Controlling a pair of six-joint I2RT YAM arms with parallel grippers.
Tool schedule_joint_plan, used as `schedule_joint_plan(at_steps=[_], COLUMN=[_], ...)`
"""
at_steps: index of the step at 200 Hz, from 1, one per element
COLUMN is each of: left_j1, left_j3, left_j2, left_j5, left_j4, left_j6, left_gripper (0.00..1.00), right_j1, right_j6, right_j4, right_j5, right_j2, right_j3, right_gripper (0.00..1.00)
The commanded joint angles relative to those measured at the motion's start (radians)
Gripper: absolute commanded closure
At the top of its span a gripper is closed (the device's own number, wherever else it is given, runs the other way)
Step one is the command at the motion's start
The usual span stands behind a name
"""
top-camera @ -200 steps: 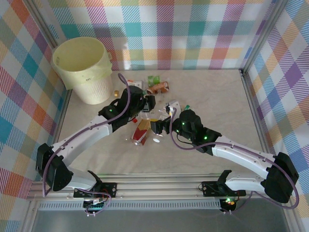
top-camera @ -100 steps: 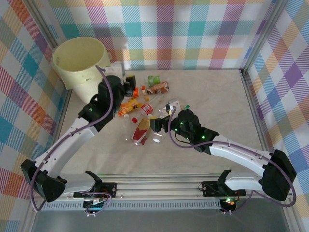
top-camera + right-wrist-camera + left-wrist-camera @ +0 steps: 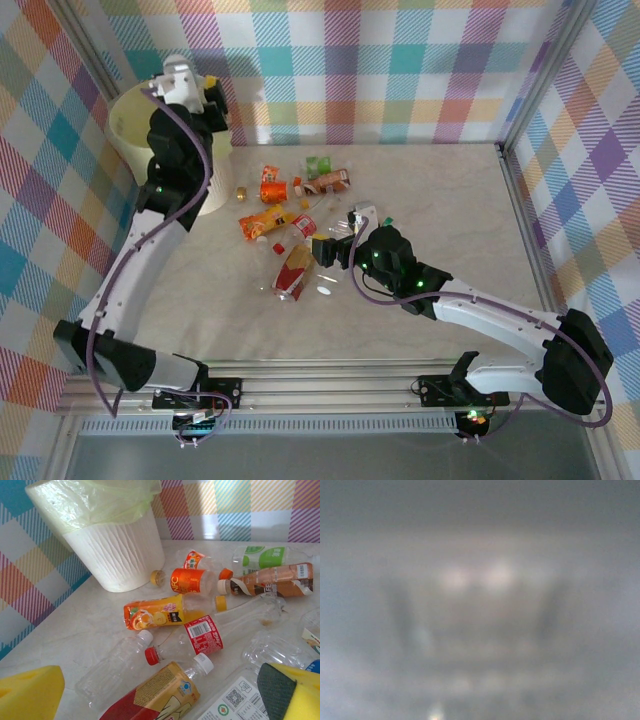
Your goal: Put the plastic bottles in the bin
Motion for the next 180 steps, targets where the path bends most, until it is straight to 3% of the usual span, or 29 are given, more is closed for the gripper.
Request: schedule_joint_plan(at_steps=[1,36,74,180], left_j1=[0.082,0.181,0.280,0.437], left_j3=[0.074,0.171,0.284,0.560], left_j2=[0.066,0.201,0.318,0.659], left_j5=[-0.027,-0.039,0.024,0.063], left_j4=[0.086,0.078,-0.053,-0.389], left_j6=[0.050,0.057,-0.084,-0.199], left_gripper=[0.48,0.47,0.47,0.46], right_j1=[0.006,0.006,0.006,0.006], right_j6=[0.023,0.041,0.055,0.083], right_j4=[-0.017,-0.081,-0.094,-0.130], right_j5=[0.043,0.066,0.068,0.104], right_j2=[-0.005,-0.022,-0.050,-0.116], right_j3=[0.029,0.043,0.024,-0.033], right_gripper=[0.00,0.00,0.00,0.00])
